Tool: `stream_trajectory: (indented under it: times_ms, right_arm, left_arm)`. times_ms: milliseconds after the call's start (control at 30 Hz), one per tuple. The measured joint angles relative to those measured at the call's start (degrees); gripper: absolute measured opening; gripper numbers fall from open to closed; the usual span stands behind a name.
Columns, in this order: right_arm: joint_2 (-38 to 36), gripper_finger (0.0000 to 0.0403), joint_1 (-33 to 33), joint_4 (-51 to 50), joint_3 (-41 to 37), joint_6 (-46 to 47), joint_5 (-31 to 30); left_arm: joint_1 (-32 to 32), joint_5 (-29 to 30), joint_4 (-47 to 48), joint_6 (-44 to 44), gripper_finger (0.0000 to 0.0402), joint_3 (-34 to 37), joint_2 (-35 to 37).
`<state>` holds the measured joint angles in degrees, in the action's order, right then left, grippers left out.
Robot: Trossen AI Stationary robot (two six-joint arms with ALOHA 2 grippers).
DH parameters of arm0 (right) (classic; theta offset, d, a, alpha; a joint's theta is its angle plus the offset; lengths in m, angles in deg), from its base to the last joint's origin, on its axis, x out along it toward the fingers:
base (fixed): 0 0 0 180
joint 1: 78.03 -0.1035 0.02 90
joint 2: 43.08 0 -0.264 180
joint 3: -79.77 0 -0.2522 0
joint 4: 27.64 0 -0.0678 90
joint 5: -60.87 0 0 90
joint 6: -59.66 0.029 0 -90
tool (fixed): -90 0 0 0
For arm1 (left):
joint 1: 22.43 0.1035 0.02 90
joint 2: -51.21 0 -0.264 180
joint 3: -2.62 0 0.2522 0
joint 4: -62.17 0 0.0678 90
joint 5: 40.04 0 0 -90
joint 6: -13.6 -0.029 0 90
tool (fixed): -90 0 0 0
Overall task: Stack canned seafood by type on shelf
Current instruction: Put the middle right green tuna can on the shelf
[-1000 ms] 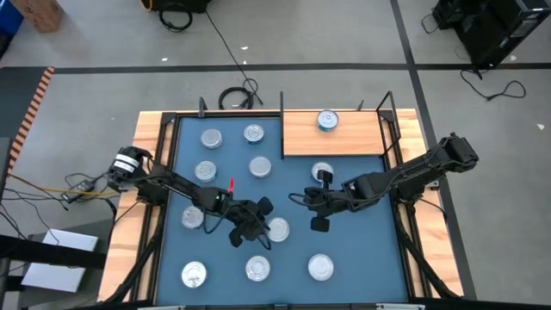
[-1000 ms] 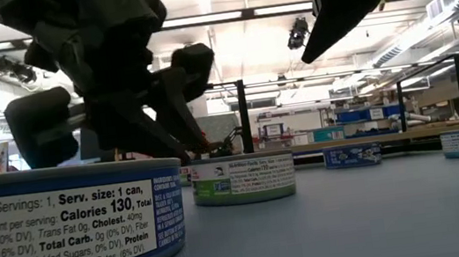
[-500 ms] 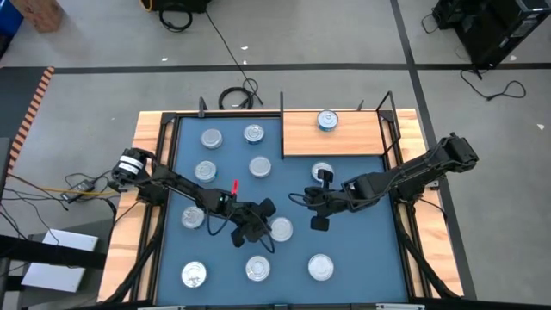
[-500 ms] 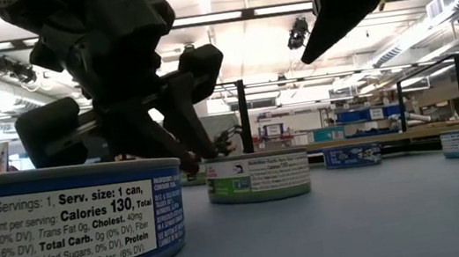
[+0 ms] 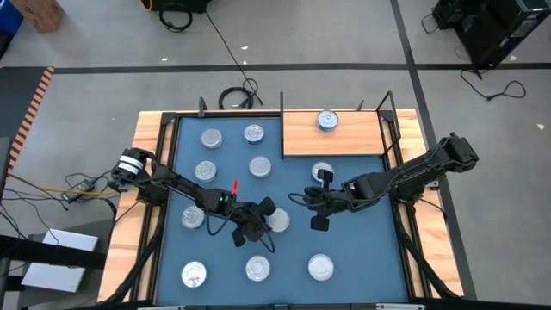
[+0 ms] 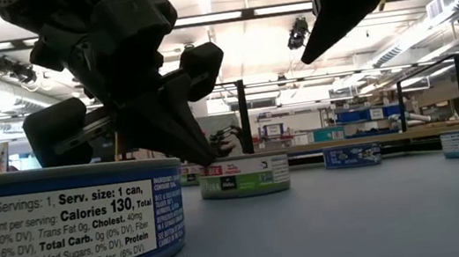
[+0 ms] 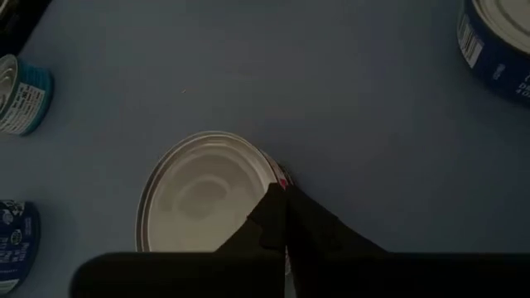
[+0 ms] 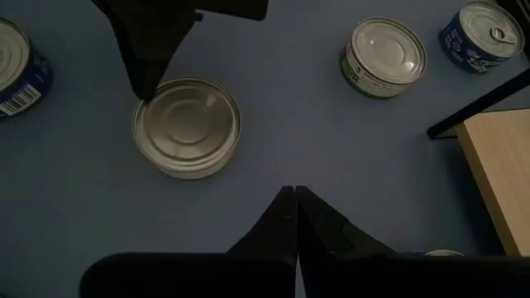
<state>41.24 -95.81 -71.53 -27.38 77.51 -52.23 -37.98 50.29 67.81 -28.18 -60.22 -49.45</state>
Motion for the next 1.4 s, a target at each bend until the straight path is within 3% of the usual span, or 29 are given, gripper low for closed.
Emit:
stream_trajectory:
  times_ms: [367,667,900,1133,1400]
  right_arm:
    - [0.0,0.0008,0.0,-0.3,0.0,0.0,0.0]
    - [0.0,0.0008,0.0,0.1,0.0,0.3,0.2]
    - [0.0,0.0012,0.0,0.8,0.0,0.4,0.3]
    - [0.0,0.001,0.0,1.3,0.0,0.4,0.3]
    - [0.0,0.001,0.0,1.4,0.0,0.2,0.2]
  left_arm:
    - [0.2,3.4,2.0,2.0,0.0001,0.2,2.4]
    - [2.0,3.1,5.6,9.6,0.0001,0.0,7.7]
    - [1.4,2.1,9.1,13.6,0.0047,0.1,5.6]
    - [0.5,6.5,4.8,9.9,0.0104,0.2,3.7]
    - [-0.3,7.5,4.0,2.9,0.0106,0.2,2.9]
